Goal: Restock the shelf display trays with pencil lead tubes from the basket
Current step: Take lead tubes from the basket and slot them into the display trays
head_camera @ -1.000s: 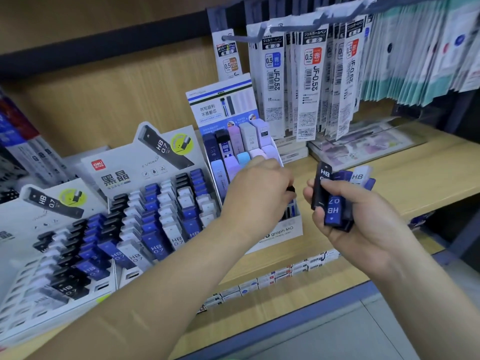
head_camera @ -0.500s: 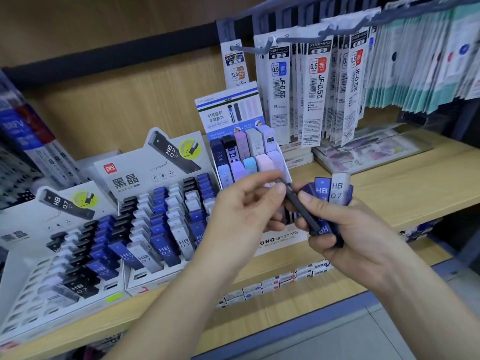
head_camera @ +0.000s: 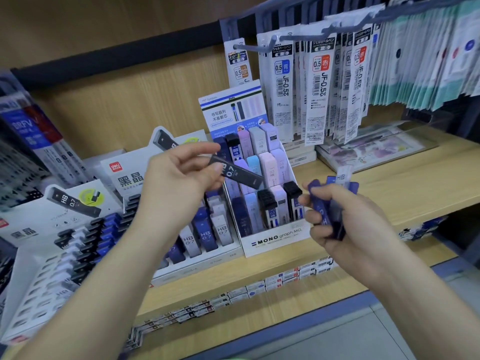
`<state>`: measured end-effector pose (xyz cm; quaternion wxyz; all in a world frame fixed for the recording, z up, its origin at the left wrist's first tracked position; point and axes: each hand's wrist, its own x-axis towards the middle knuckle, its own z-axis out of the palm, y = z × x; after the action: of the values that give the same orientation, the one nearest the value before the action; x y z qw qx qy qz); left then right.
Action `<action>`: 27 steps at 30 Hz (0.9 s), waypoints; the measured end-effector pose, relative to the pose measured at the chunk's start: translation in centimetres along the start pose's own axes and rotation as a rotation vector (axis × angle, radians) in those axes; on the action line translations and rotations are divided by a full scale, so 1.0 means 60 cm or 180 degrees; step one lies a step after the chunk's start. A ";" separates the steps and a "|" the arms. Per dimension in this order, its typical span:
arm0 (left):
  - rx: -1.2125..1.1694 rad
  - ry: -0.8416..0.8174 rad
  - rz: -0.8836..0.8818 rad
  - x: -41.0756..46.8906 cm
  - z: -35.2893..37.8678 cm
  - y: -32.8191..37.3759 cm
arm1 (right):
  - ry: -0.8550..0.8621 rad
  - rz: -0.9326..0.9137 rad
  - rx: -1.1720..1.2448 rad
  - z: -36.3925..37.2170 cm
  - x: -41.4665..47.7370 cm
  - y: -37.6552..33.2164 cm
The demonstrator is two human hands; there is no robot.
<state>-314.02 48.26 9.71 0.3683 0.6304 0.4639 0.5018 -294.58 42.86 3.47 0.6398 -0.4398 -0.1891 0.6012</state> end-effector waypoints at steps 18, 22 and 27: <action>0.0385 -0.0189 0.0256 -0.008 -0.031 -0.004 | -0.0687 -0.0089 -0.0532 0.053 -0.012 0.037; 0.0266 -0.0002 0.0206 -0.016 -0.088 0.000 | -0.0975 -0.0020 -0.0798 0.078 -0.019 0.055; 0.0639 0.0500 0.0123 -0.026 -0.214 0.008 | -0.1095 0.0019 -0.1051 0.105 -0.032 0.071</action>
<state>-326.54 46.59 12.59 0.2561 0.6317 0.5269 0.5077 -302.40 42.72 4.05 0.5158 -0.4301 -0.3898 0.6301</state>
